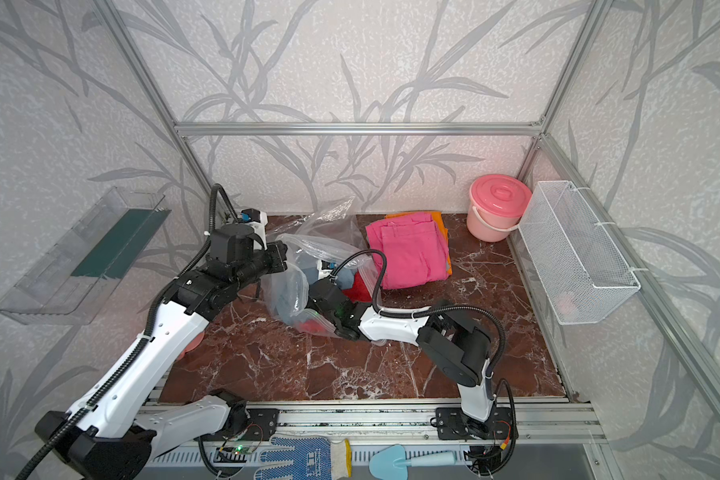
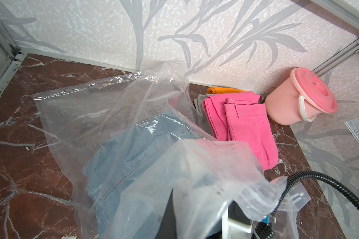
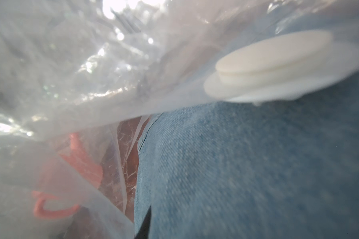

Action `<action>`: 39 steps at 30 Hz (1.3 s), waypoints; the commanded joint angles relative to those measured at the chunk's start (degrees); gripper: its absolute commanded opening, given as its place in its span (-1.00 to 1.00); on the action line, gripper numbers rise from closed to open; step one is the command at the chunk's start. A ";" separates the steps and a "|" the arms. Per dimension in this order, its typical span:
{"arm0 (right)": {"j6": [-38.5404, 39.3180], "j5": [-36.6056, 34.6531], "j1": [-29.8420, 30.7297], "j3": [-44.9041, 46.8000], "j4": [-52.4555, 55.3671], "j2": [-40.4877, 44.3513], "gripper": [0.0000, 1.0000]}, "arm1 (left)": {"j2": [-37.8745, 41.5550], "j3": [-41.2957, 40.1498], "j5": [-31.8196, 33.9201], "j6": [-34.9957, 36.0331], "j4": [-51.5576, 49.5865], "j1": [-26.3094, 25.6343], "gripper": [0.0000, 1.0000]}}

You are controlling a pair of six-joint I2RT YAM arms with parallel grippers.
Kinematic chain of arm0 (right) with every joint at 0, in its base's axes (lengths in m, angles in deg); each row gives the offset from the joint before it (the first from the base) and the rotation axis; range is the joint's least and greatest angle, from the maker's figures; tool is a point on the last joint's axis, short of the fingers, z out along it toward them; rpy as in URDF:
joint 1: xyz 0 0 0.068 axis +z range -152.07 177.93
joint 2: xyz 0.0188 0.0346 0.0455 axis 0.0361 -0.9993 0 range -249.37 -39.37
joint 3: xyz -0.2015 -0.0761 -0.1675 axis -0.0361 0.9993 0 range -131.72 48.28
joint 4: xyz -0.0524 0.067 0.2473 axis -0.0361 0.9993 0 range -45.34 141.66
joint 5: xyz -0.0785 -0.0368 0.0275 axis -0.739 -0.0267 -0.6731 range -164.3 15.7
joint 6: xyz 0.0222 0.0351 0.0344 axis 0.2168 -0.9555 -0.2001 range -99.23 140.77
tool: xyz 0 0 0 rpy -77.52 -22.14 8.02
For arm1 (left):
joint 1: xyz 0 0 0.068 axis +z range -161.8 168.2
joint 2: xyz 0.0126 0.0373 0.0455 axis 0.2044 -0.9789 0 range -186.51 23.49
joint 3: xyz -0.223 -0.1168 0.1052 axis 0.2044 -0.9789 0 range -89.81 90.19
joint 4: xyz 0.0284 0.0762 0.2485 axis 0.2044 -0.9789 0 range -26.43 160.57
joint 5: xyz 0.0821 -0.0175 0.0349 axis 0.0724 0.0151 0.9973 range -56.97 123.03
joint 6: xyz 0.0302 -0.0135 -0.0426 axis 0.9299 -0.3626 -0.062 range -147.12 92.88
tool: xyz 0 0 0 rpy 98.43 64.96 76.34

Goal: Take the trousers out of the vacuum bag
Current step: Take out the trousers from the vacuum bag.

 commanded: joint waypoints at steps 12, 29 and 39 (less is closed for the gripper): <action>5.14 -5.76 4.36 1.51 -3.65 3.28 -0.65 | 2.46 -0.98 -1.92 -0.60 3.62 0.49 -1.00; 8.15 -4.61 -4.64 -4.57 2.43 10.75 -0.96 | 6.12 -6.03 2.80 0.86 2.24 0.44 -1.00; 10.71 -4.68 -6.48 -2.17 3.44 18.68 -0.96 | 6.26 -5.94 4.59 2.28 2.17 0.51 -1.00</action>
